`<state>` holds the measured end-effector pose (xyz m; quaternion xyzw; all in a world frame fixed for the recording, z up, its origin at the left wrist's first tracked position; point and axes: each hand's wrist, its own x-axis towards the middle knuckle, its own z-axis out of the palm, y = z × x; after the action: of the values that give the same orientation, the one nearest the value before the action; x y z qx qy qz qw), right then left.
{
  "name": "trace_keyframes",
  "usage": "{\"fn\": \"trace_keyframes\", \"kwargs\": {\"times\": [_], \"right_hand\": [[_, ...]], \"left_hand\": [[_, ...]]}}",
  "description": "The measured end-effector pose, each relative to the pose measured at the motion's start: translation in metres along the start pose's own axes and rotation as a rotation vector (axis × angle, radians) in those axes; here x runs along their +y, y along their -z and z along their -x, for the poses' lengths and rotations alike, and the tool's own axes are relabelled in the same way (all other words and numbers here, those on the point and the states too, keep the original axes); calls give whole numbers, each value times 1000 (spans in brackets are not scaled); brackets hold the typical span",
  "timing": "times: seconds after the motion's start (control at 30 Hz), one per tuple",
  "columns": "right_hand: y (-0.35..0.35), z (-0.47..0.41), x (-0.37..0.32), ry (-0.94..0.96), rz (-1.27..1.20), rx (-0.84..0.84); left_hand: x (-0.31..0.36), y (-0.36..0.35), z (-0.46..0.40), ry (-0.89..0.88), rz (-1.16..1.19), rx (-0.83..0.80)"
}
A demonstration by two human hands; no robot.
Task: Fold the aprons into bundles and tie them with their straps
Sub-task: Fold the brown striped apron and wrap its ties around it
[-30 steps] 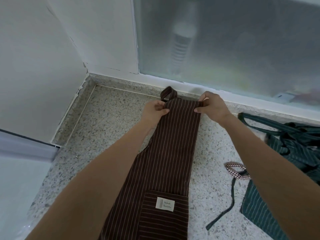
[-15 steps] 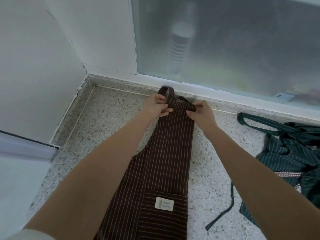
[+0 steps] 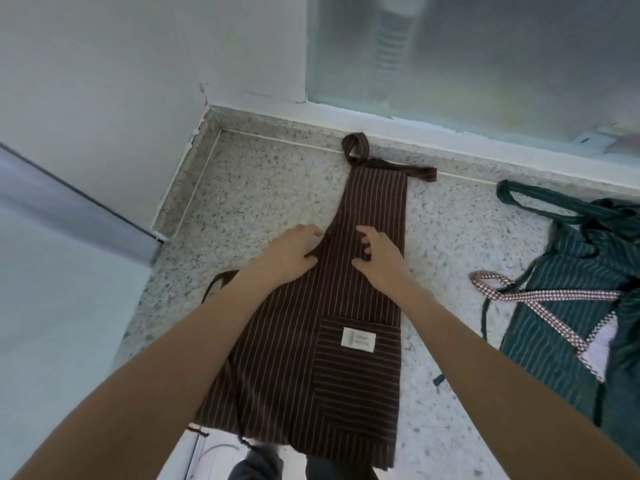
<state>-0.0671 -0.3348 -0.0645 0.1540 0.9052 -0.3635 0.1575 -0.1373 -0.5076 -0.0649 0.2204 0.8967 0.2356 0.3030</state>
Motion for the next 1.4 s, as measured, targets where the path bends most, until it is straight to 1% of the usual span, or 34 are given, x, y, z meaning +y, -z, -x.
{"fn": "trace_keyframes", "kwargs": {"times": [0.1, 0.17, 0.23, 0.27, 0.33, 0.4, 0.43, 0.47, 0.53, 0.6, 0.7, 0.77, 0.83, 0.9, 1.03, 1.1, 1.13, 1.2, 1.27, 1.33, 1.4], "right_hand": [[-24, 31, -9, -24, 34, -31], [-41, 56, -15, -39, 49, -28], [-59, 80, -20, -55, 61, -2], [-74, 102, -26, -76, 63, 9], [-84, 118, -26, -99, 91, 9], [-107, 149, -35, -146, 123, 15], [-116, 160, -37, -166, 145, 21], [-125, 171, -39, -189, 167, 31], [-141, 192, -43, -225, 208, 23], [-151, 205, -43, -272, 240, -44], [-160, 218, -40, -295, 343, -150], [-163, 221, -39, -302, 403, -164], [-163, 220, -39, -309, 432, -167], [-163, 218, -40, -318, 437, -167], [-167, 216, -43, -332, 449, -148], [-171, 219, -43, -338, 468, -126], [-174, 221, -43, -341, 480, -117], [-179, 224, -43, -346, 497, -96], [-181, 225, -44, -349, 506, -77], [-181, 224, -46, -355, 511, -74], [-180, 223, -47, -366, 513, -92]], "left_hand": [[-29, -9, 43, 10, -34, -13], [-46, -14, 74, 8, -28, 58], [-61, -20, 103, -6, -100, 159], [-72, -24, 127, -20, -130, 180], [-79, -29, 143, -7, -129, 215], [-90, -34, 174, -5, -143, 180], [-94, -37, 182, 28, -123, 141], [-97, -40, 192, 73, -110, 80], [-100, -47, 207, 154, -183, -41], [-104, -54, 214, 251, -263, -78], [-107, -58, 222, 358, -299, -118], [-108, -59, 228, 402, -320, -172], [-109, -57, 233, 444, -232, -187], [-116, -58, 236, 475, -50, -160], [-147, -66, 252, 573, 442, -14], [-157, -72, 264, 552, 638, -15], [-160, -75, 270, 521, 699, -9], [-163, -80, 275, 423, 724, 53], [-161, -86, 276, 328, 607, 132], [-157, -92, 274, 293, 542, 184], [-155, -97, 276, 263, 554, 193]]}}
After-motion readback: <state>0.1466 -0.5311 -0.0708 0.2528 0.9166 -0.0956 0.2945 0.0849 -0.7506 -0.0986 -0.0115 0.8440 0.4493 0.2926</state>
